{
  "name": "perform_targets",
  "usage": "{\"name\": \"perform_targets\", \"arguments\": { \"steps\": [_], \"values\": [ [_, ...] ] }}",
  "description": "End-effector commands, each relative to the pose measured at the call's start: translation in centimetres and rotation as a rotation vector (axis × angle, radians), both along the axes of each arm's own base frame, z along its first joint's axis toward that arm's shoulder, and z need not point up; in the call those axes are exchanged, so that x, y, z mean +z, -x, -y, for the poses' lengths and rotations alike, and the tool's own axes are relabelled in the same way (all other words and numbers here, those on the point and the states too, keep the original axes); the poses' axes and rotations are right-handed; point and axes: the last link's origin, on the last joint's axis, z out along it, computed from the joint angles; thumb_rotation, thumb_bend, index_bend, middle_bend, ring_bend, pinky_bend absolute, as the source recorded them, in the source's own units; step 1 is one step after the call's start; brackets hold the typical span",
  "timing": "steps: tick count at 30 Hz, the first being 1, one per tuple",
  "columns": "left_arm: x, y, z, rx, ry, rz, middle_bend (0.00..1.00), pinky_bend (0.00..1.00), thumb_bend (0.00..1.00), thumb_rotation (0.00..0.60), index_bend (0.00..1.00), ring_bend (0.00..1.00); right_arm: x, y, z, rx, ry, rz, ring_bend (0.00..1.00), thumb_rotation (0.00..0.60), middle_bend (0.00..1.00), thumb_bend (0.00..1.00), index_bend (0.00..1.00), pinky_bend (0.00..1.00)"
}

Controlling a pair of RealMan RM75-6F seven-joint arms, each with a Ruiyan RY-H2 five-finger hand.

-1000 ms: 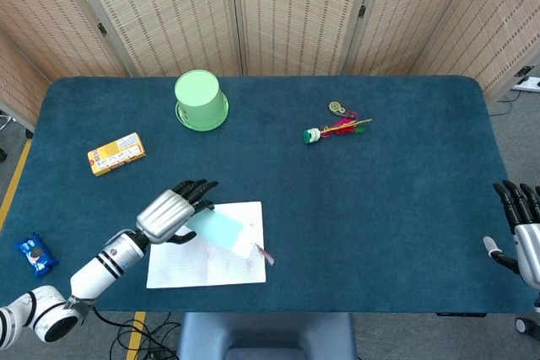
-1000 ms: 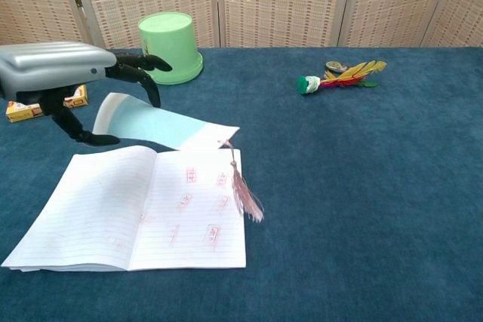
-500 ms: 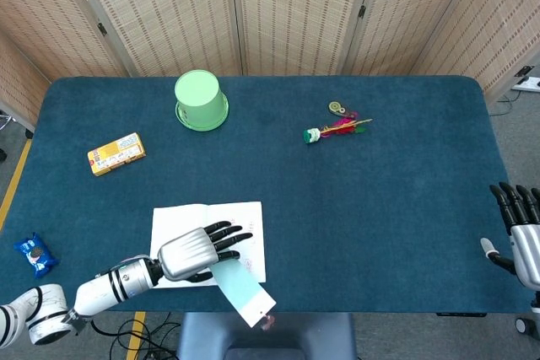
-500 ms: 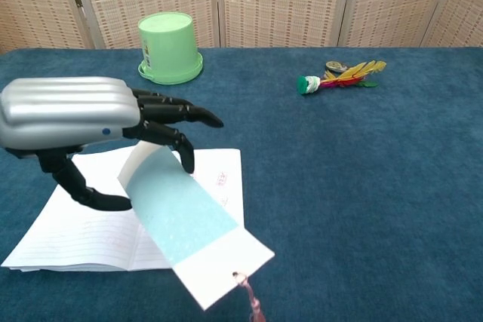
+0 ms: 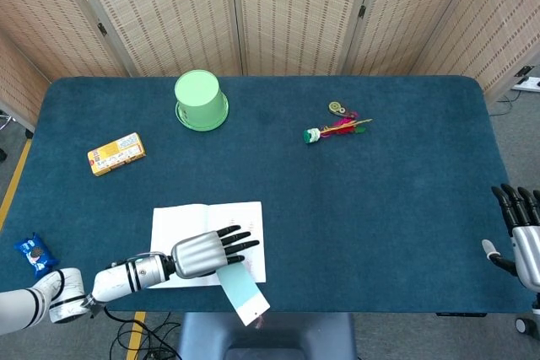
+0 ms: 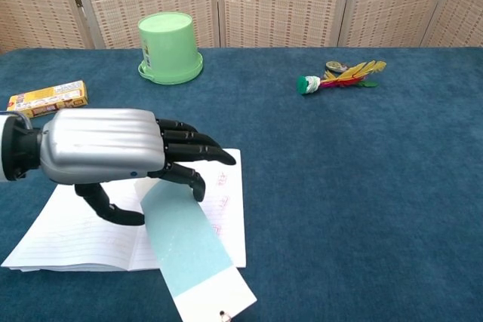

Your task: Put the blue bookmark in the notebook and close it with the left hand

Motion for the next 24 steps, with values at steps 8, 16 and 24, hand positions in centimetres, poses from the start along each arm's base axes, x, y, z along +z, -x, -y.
{"name": "perform_targets", "arguments": {
  "steps": [8,16,24],
  "values": [
    [-1.2,0.6,-2.1,-0.012,-0.006,-0.044,0.06,0.16,0.32,0.6,0.36,0.08,0.0,-0.2,0.1,0.001,-0.002,-0.006,0.06,0.6,0.07,0.2,0.04,0.07],
    [-1.8,0.4,-4.0,-0.029,-0.045,-0.072,0.06,0.16,0.32,0.6,0.35,0.08,0.1,-0.3,0.0,-0.004,0.004,-0.009,0.06,0.6,0.07,0.2,0.04,0.07],
    [-2.3,0.5,-5.3,-0.03,-0.079,-0.108,0.06,0.16,0.32,0.6,0.33,0.08,0.1,-0.1,-0.1,-0.008,0.004,-0.009,0.06,0.6,0.07,0.2,0.04,0.07]
  ]
}}
